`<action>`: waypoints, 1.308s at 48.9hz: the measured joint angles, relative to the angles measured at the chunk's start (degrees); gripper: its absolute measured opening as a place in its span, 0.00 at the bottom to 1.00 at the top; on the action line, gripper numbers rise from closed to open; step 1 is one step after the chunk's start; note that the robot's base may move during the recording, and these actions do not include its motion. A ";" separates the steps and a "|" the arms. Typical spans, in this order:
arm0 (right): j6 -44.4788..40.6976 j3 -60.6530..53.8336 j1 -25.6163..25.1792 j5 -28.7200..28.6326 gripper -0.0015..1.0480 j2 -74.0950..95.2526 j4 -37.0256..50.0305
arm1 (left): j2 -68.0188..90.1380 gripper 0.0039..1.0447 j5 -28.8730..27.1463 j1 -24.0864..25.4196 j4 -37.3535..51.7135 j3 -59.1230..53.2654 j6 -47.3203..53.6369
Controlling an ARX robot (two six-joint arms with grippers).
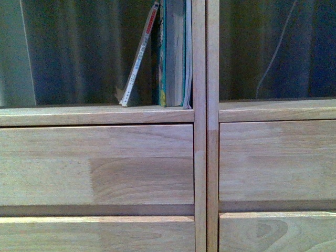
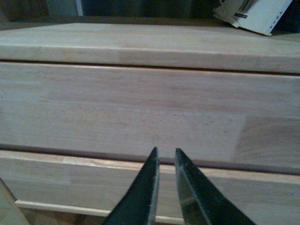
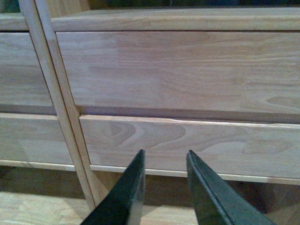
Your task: Organize books on shelf
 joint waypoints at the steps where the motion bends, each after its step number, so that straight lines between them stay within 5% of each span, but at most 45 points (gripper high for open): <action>1: 0.00 -0.46 0.07 0.15 0.22 -0.28 0.11 | -0.59 0.10 0.17 0.17 0.26 -0.94 0.00; 7: -0.20 -2.38 0.31 0.50 0.02 -1.77 0.83 | -4.52 0.02 1.31 1.36 1.49 -6.29 0.11; 16: -0.15 -4.94 0.33 0.59 0.03 -3.54 1.44 | -10.69 0.02 5.29 5.79 1.66 -12.61 0.20; 64: -0.17 -9.51 0.35 0.59 0.03 -8.17 2.27 | -37.29 0.02 5.73 5.86 -12.66 -23.80 0.22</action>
